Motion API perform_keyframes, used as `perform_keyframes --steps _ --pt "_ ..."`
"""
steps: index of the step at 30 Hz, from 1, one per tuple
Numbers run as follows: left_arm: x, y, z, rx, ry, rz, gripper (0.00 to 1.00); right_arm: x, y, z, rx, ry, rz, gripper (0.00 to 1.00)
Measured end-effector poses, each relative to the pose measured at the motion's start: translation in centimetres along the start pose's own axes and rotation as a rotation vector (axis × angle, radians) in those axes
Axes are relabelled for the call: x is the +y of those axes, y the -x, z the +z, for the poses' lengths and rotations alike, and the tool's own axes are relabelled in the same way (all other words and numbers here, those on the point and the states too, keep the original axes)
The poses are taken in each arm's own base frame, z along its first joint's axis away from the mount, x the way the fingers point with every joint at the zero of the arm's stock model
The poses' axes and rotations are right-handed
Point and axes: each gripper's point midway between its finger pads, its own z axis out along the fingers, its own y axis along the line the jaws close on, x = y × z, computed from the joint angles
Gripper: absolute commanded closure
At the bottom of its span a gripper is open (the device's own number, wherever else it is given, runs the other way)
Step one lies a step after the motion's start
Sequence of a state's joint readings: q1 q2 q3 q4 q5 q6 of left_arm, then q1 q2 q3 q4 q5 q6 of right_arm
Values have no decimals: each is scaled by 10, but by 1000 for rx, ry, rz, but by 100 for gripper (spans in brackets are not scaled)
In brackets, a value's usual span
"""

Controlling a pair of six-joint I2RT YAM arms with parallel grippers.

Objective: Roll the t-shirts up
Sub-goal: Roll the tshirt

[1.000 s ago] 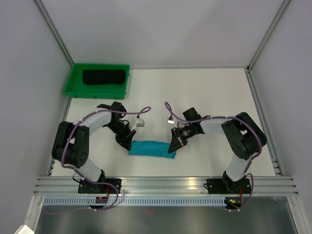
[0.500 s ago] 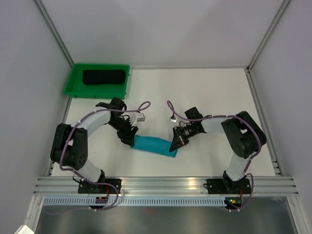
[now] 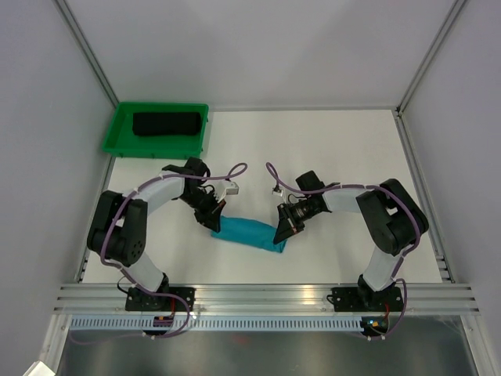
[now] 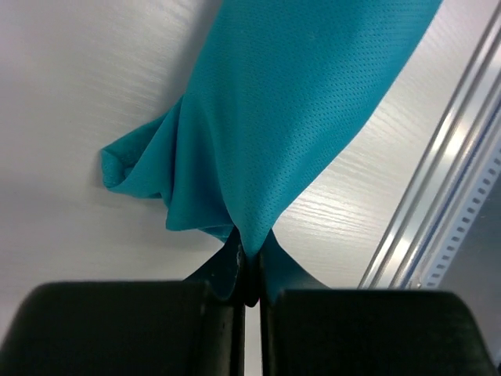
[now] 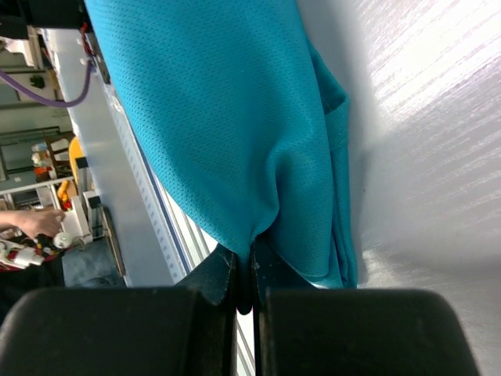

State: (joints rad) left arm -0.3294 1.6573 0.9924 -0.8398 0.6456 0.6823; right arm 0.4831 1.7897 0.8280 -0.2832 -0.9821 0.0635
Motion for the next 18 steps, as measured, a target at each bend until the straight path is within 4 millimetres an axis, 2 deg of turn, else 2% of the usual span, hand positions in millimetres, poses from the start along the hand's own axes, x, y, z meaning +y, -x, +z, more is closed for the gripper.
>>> perform_keyframes --steps 3,8,10,14,18 --pt "-13 0 -6 -7 -31 -8 98 6 -4 0 19 -6 -12 100" --pt "-44 -8 -29 8 -69 -9 98 43 -11 3 29 79 -33 100" --pt "-54 -13 -34 22 -81 -14 98 51 -18 3 32 116 -18 100" --pt "-62 -29 -31 71 -119 -61 98 46 -30 7 64 154 62 100" --pt "-54 -36 -24 107 -152 -133 89 34 -37 12 94 183 144 100"
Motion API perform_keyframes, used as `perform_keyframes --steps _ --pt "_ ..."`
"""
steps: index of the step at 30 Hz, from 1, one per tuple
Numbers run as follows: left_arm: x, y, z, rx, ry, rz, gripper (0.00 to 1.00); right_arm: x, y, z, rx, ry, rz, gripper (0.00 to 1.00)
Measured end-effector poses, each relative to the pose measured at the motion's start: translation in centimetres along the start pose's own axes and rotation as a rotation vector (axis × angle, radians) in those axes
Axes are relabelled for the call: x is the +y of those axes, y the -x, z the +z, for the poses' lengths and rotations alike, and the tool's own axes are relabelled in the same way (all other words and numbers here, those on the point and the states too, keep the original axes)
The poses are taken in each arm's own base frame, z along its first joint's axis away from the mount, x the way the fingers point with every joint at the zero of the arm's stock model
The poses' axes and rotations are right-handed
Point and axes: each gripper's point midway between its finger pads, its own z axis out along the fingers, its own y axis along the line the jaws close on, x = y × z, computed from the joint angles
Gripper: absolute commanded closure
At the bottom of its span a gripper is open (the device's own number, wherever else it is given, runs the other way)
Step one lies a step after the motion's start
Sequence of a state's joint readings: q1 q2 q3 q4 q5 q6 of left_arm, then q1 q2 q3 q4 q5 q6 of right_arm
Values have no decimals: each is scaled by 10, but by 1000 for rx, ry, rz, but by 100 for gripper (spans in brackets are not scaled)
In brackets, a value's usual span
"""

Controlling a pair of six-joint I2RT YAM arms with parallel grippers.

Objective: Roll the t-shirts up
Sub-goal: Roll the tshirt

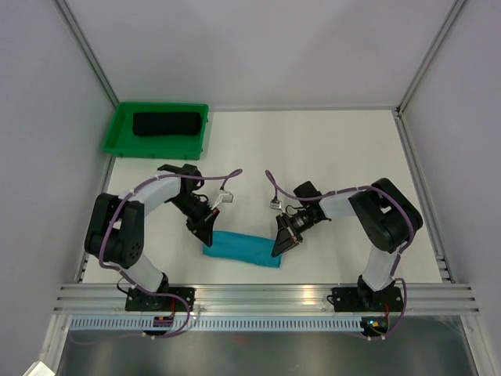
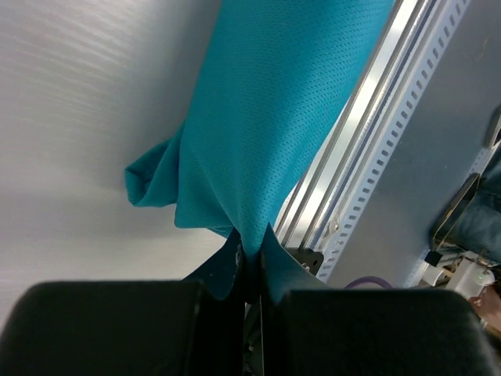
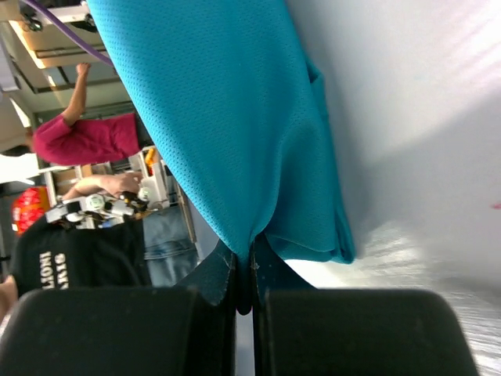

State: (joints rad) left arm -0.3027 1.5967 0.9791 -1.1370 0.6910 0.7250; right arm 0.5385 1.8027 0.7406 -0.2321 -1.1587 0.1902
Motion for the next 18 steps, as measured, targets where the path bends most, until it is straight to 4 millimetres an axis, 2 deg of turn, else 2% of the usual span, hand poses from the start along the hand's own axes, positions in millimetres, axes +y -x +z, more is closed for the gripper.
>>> perform_keyframes --steps 6,9,14,17,18 --pt "24 14 1 -4 10 -68 88 -7 22 -10 -36 2 36 100" --pt "36 18 5 7 25 -100 88 -13 24 -10 -38 -5 65 100" --pt "47 16 13 34 30 -162 70 -24 21 -8 -29 -12 137 100" --pt "52 17 10 33 58 -163 54 -27 24 -13 -42 -27 162 100" --pt "53 19 8 28 72 -154 54 -28 25 -14 -46 -28 165 100"
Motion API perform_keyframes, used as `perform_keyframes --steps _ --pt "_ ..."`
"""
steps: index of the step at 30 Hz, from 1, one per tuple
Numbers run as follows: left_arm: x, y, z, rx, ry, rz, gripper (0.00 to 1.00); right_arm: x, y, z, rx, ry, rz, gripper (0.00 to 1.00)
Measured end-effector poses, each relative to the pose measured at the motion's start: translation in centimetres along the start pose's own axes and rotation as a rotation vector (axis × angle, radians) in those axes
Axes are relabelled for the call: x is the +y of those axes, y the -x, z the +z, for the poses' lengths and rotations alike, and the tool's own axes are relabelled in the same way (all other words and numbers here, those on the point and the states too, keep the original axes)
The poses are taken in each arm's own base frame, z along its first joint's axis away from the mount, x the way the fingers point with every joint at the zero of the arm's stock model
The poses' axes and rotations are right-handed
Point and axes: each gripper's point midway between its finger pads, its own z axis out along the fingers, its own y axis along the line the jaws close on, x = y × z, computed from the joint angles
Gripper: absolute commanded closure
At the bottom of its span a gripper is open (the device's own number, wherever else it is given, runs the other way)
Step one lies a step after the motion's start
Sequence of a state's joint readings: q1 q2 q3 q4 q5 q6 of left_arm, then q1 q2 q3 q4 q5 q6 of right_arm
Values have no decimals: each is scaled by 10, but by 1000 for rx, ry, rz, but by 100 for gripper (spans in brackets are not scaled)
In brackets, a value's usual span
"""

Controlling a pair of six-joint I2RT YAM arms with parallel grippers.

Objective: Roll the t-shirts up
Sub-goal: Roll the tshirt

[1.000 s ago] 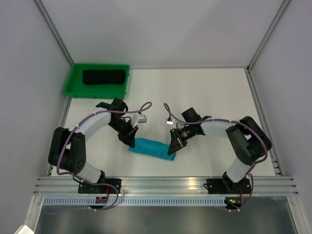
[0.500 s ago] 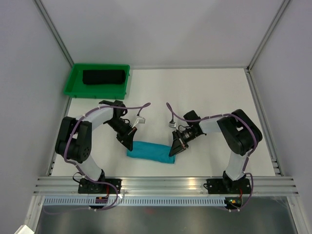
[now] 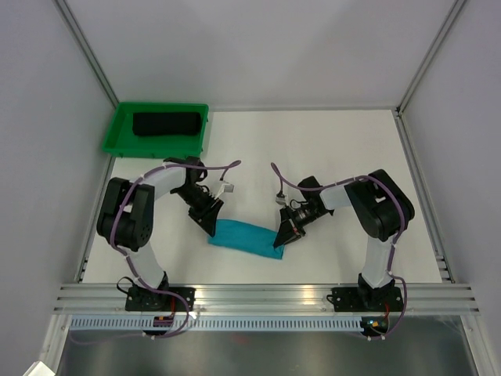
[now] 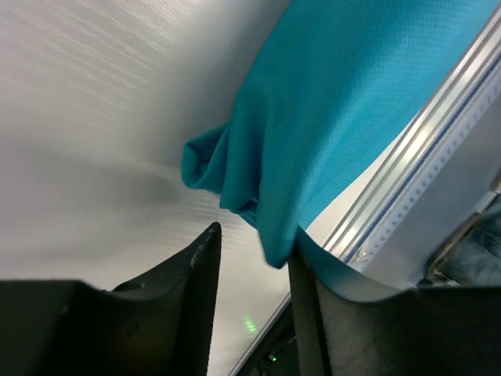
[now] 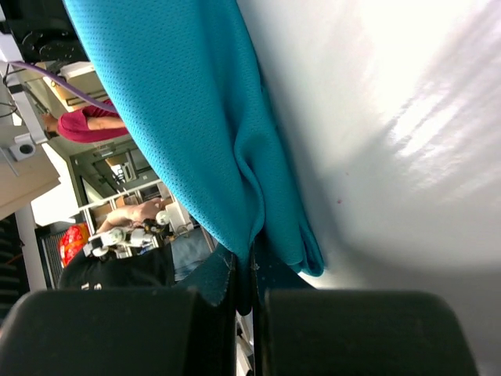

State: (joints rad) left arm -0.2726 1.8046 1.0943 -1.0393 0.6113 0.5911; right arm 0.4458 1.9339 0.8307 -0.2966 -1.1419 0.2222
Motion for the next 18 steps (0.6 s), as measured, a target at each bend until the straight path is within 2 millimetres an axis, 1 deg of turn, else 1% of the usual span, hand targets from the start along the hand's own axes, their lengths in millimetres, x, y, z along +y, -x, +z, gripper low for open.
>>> perform_keyframes --steps 2,3,6,8,9,11,12,14,16,18 --pt "2 6 -8 -29 41 30 44 -1 2 -1 -5 -9 6 100" --pt "3 10 -14 -48 71 56 41 -2 3 -2 -6 -14 9 100" --pt "1 26 -37 -110 173 159 38 -3 5 -1 -1 -17 21 100" --pt "-4 41 -53 -140 276 284 36 -4 5 0 3 -16 28 100" --pt "-10 48 -58 -146 323 355 31 -4 5 0 5 -16 33 100" --pt "-26 62 -59 -145 390 507 29 -4 6 0 8 -17 38 100" --pt "-37 69 -57 -143 412 586 25 -4 7 0 9 -17 40 100" --pt "-57 79 -50 -136 426 717 23 -4 9 0 8 -17 41 100" --pt "-65 86 -44 -121 450 795 20 -3 11 -1 4 -16 47 100" --pt "-70 93 -35 -97 478 861 13 -3 14 -1 -6 -13 61 100"
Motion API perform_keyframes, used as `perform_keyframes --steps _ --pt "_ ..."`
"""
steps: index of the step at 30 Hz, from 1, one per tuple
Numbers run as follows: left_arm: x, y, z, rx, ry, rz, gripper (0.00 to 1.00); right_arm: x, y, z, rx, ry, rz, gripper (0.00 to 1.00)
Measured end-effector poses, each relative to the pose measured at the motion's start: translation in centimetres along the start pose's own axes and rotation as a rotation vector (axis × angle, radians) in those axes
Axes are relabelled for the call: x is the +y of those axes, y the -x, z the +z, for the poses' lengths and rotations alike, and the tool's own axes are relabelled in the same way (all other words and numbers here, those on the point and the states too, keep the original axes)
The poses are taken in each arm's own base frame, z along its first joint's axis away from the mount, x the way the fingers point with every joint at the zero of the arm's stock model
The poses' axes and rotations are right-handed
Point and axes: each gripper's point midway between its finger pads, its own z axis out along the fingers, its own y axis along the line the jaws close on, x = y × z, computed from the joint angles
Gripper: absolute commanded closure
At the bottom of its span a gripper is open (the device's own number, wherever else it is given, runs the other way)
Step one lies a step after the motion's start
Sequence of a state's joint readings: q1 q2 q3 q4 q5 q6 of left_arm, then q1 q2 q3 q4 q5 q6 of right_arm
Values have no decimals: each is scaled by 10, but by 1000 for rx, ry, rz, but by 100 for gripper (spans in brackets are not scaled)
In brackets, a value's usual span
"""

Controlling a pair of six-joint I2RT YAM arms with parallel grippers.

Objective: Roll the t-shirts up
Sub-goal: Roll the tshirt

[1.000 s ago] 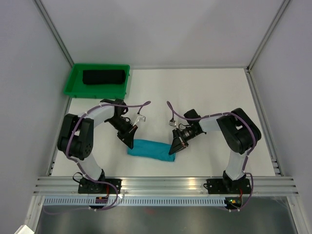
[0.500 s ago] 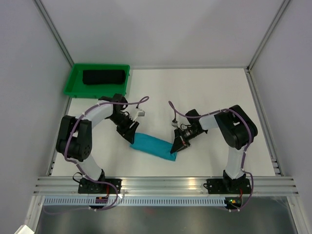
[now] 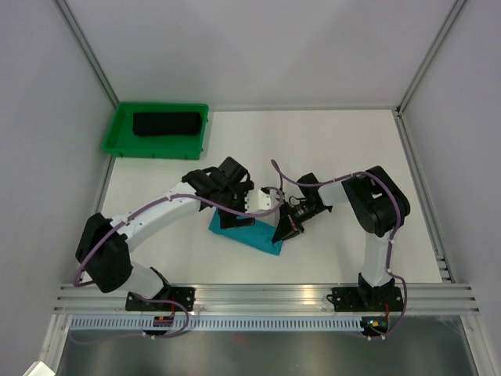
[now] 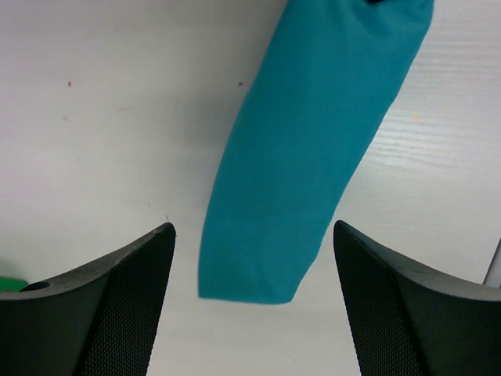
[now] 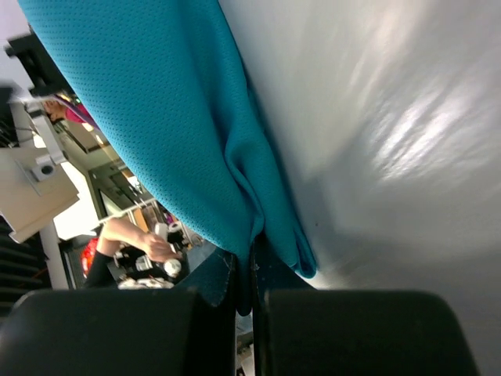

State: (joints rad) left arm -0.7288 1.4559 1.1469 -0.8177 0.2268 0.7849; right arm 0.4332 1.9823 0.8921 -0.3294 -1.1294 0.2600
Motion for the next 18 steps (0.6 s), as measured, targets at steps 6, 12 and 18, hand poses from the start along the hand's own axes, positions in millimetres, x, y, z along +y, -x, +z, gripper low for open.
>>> perform_keyframes --steps 6,12,18 --pt "-24 25 31 21 -14 172 0 -1 11 -3 -28 24 45 100" --pt "-32 14 60 65 -10 246 0 0 23 -5 -29 40 36 100" --pt "-20 8 86 97 26 284 3 0 24 -5 0 37 20 100"
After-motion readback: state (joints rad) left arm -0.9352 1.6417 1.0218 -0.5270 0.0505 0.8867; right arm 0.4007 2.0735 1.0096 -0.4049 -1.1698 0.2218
